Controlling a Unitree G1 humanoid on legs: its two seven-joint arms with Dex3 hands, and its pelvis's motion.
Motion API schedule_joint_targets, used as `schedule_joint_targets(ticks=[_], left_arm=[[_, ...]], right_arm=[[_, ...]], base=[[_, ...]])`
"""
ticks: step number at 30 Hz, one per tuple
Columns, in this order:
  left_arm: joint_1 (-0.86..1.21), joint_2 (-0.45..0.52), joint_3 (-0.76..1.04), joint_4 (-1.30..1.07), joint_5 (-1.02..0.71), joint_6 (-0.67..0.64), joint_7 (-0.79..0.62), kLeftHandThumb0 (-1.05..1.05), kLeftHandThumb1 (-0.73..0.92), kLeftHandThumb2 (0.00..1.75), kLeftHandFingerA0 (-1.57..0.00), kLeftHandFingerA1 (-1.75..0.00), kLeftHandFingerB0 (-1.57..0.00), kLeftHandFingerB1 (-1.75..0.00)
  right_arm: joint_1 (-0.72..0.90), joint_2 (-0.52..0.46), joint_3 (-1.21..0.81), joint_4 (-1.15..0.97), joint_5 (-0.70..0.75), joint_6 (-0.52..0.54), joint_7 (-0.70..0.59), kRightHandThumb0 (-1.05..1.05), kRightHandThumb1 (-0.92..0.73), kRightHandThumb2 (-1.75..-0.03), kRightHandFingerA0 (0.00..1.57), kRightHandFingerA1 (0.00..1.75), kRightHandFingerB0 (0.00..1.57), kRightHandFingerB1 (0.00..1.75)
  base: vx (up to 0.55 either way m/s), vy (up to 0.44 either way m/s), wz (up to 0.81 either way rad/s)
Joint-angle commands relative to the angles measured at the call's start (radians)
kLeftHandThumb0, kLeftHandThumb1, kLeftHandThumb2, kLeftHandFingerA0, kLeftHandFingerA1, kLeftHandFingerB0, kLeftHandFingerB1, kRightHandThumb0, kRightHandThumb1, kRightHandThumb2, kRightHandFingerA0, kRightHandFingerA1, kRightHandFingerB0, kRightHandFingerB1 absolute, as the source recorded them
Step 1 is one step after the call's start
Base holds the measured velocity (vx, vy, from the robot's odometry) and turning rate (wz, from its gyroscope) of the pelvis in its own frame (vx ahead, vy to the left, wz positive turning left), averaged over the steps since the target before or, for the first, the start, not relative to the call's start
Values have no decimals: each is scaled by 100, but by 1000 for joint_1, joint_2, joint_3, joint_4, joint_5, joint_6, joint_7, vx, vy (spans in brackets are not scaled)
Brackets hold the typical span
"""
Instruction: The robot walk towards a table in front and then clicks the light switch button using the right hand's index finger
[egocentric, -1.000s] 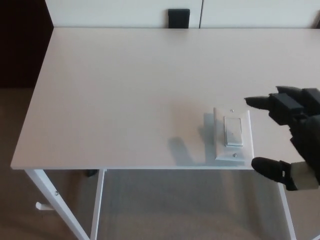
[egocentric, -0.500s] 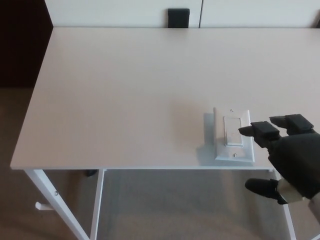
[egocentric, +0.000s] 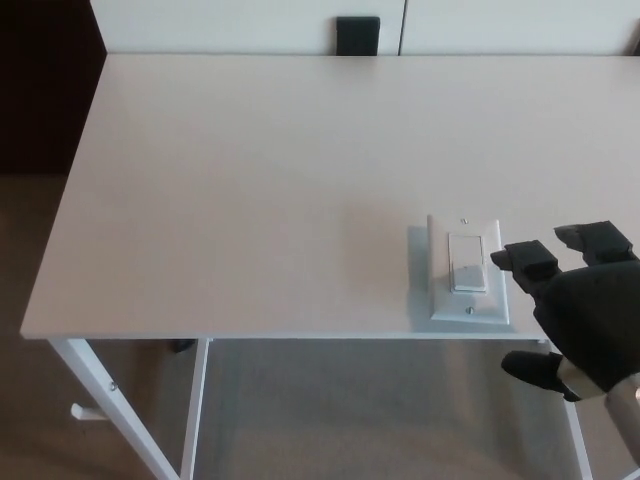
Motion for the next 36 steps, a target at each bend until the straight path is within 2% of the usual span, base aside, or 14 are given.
schedule_joint_targets(ticks=[1,5,6,14,15,18,19,20,21,22,25,26,27,36], left_arm=[[4,15,-1,-10,20,21,11,-22,62,58,-63,-44,-49,-37],[-4,13,3,2,7,18,2,-23,62,59,-64,-45,-49,-37],[-5,14,2,5,10,14,4,-23,62,59,-64,-45,-49,-37],[-9,25,-2,9,16,3,2,-24,63,59,-66,-45,-48,-37],[-10,25,-3,8,17,5,4,-25,63,59,-67,-45,-48,-37],[-16,23,0,13,6,7,-4,-24,63,59,-68,-45,-48,-37],[-18,23,0,13,7,5,-1,-23,63,59,-70,-46,-48,-38],[-17,21,0,13,6,0,0,-23,63,59,-70,-46,-48,-38],[-18,21,0,17,7,-5,1,-23,63,59,-70,-46,-48,-38],[-18,21,0,18,7,-6,1,-24,63,59,-70,-45,-48,-37],[-13,22,0,10,7,-6,1,-23,63,59,-71,-46,-48,-38],[-14,25,-2,8,13,-3,2,-24,64,60,-71,-46,-47,-37],[-16,27,-3,6,15,3,1,-24,64,60,-71,-46,-47,-37],[-19,27,-1,4,11,-14,0,-21,64,59,-72,-47,-48,-38]], right_arm=[[2,-10,7,-24,-34,23,-4,-87,-58,-92,0,48,17,55],[7,-3,16,-37,-21,18,-5,-79,-68,-61,0,55,20,50],[10,1,19,-36,-18,19,-8,-42,-35,-96,2,57,2,52],[-7,8,44,26,-20,33,-1,-41,-37,-98,1,55,0,52],[-10,8,44,29,-17,34,2,-80,-71,-62,4,59,11,46],[-25,9,49,50,-7,37,11,-79,-72,-62,9,57,10,44],[-32,9,52,56,-7,42,22,-41,-38,-99,0,54,0,52],[-36,10,53,61,-4,45,28,-41,-38,-99,0,54,0,52],[-37,10,54,66,-3,46,24,-79,-72,-62,7,57,8,45],[-38,10,56,68,-3,47,24,-41,-38,-99,0,53,1,53],[-41,7,61,74,-2,45,22,-41,-38,-99,0,53,1,53],[-40,9,62,70,1,47,28,-79,-72,-62,8,55,9,44],[-41,10,63,69,2,46,28,-41,-38,-99,0,53,1,52],[-22,6,86,11,-25,50,36,-41,-37,-98,0,54,0,52]], base=[[0,0,0],[0,0,0],[0,0,0],[0,0,0],[0,0,0],[0,0,0],[0,0,0],[0,0,0],[0,0,0],[0,0,0],[0,0,0],[0,0,0],[0,0,0],[0,0,0]])
